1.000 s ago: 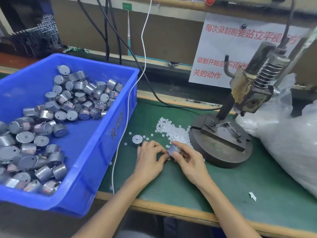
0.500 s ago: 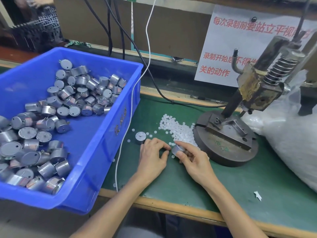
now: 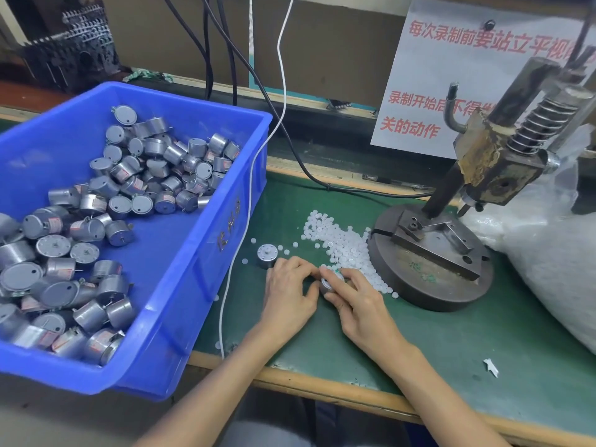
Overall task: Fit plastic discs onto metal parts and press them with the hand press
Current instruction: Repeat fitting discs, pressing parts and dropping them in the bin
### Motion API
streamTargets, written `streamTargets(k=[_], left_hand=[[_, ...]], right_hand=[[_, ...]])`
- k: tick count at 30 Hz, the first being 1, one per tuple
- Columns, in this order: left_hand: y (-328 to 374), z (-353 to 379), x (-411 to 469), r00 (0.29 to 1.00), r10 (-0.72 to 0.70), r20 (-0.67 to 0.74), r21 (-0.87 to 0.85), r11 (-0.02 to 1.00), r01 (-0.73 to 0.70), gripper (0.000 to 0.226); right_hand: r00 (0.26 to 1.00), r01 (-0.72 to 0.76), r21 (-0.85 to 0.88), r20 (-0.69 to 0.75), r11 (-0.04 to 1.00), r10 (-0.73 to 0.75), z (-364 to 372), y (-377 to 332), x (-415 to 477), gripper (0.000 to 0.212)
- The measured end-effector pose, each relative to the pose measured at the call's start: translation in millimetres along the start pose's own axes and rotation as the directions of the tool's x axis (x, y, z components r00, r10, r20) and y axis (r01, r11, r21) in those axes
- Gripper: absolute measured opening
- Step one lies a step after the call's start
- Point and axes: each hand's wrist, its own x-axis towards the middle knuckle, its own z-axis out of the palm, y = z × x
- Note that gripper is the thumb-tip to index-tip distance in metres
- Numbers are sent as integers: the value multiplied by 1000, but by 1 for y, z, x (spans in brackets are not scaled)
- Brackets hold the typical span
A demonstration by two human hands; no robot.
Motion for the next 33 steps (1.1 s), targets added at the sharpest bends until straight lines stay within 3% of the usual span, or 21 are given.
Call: streamTargets(k=[7, 10, 12, 14, 16, 17, 19, 21, 24, 26, 29, 33], left_hand=[[0, -1, -4, 1000, 26, -2, -6, 1000, -26, 10], [5, -5, -6, 998, 54, -14, -11, 998, -54, 17], [9, -7, -7, 990, 138, -22, -31, 990, -139, 29], [17, -9, -9, 958, 286, 0, -77, 956, -285, 41], [26, -6, -7, 925, 380, -3, -128, 917, -377, 44], [32, -4, -4, 918, 397, -4, -153, 907, -392, 44], [48, 1, 5, 922, 386, 22, -233, 899, -371, 43], [69, 9, 13, 928, 369, 59, -332, 884, -330, 45], [98, 28, 25, 934, 323, 152, -436, 870, -230, 37], [111, 42, 34, 924, 301, 235, -464, 870, -165, 29], [121, 67, 50, 932, 322, 164, -254, 927, -276, 29], [128, 89, 78, 958, 283, 53, -56, 958, -280, 36]], right_hand=[[999, -45, -1, 30, 999, 45, 1, 1, -1, 38], [992, -123, 85, 12, 989, 122, -3, -2, 1, 35], [967, -249, 218, 2, 944, 254, -8, -5, 5, 30], [905, -393, 504, 66, 769, 420, -18, -7, 8, 19], [814, -490, 727, 183, 482, 552, -31, -7, 10, 26], [758, -531, 770, 246, 353, 604, -39, -6, 12, 31], [650, -599, 770, 310, 217, 694, -56, -1, 14, 35], [587, -645, 737, 308, 202, 749, -73, 7, 13, 36], [554, -667, 715, 288, 210, 781, -99, 20, 6, 38], [530, -647, 747, 293, 155, 796, -112, 28, 0, 37], [487, -631, 771, 304, 89, 819, -127, 36, -7, 35], [496, -687, 704, 277, 177, 823, -135, 44, -11, 38]])
